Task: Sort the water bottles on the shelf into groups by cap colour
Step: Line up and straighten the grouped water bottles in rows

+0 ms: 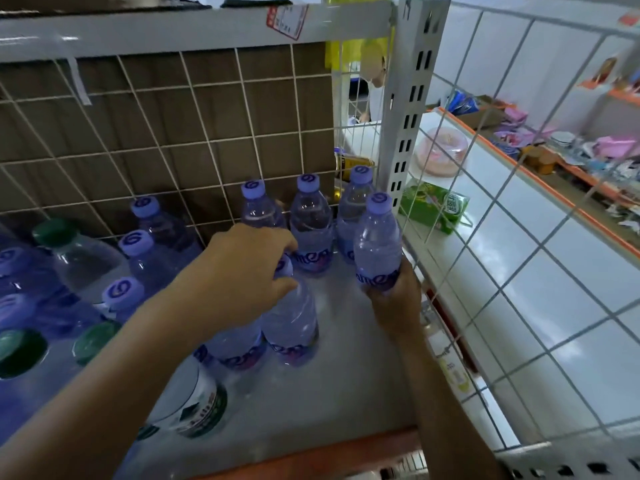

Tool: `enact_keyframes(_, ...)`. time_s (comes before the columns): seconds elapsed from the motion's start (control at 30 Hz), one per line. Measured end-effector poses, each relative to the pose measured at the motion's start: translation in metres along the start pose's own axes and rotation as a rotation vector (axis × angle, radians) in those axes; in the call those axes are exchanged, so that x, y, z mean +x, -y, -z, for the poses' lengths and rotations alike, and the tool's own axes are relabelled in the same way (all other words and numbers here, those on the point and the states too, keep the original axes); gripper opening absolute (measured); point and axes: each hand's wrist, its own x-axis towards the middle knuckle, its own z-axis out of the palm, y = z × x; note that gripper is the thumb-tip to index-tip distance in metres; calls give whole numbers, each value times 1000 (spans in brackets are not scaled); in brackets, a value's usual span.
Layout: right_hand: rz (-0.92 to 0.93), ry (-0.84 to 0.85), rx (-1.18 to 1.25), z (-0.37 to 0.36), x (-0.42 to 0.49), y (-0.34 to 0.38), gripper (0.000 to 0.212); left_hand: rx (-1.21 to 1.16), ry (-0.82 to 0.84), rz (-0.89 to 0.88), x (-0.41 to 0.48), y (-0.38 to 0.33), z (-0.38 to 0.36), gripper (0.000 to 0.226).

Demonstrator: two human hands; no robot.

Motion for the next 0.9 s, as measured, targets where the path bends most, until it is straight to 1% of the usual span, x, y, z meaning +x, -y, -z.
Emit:
enact_keyframes(0.1, 9, 33, 21, 3, -2, 1, 58, -48, -98, 70, -4, -3, -8, 35)
enact_keyframes(0.2, 4, 83, -38, 5, -2, 1, 63, -21, -76, 122, -4, -3, -11, 31)
enact_keyframes(0.3, -10, 106, -46, 6, -3, 1, 65, -68, -72, 98, -1, -4, -12, 26)
enact_keyframes(0.37, -83, 151, -69, 8, -3, 0, 62, -113, -83, 68, 2, -6, -11, 24)
enact_keyframes(0.43, -222, 228, -105, 7, -7, -1, 76, -137, -103, 52, 8, -10, -10, 24)
enact_keyframes(0.47, -248, 240, -119, 6, -12, -1, 84, -145, -115, 49, 13, -12, -10, 25)
enact_keyframes(0.5, -238, 223, -143, 5, -18, -1, 87, -150, -129, 48, 19, -14, -10, 25)
enact_keyframes(0.53, -218, 174, -188, 4, -26, 2, 85, -151, -144, 49, 25, -16, -11, 24)
enact_keyframes(0.6, -172, 24, -273, 4, -47, 11, 71, -132, -172, 58, 38, -19, -14, 24)
enact_keyframes(0.63, -144, -20, -281, 5, -55, 16, 66, -114, -185, 67, 43, -20, -15, 25)
enact_keyframes(0.67, -123, 5, -279, 4, -61, 19, 61, -96, -199, 76, 48, -22, -16, 26)
enact_keyframes(0.73, -85, 199, -258, -3, -64, 21, 57, -71, -218, 88, 56, -24, -17, 27)
enact_keyframes(0.77, -73, 280, -249, -8, -61, 21, 60, -61, -218, 92, 59, -24, -17, 28)
enact_keyframes(0.8, -59, 318, -255, -14, -59, 20, 64, -52, -216, 92, 62, -25, -18, 33)
enact_keyframes(0.87, -47, 299, -278, -25, -56, 20, 66, -36, -223, 100, 66, -25, -20, 42)
enact_keyframes(0.9, -58, 275, -302, -28, -55, 21, 63, -37, -239, 104, 67, -26, -21, 42)
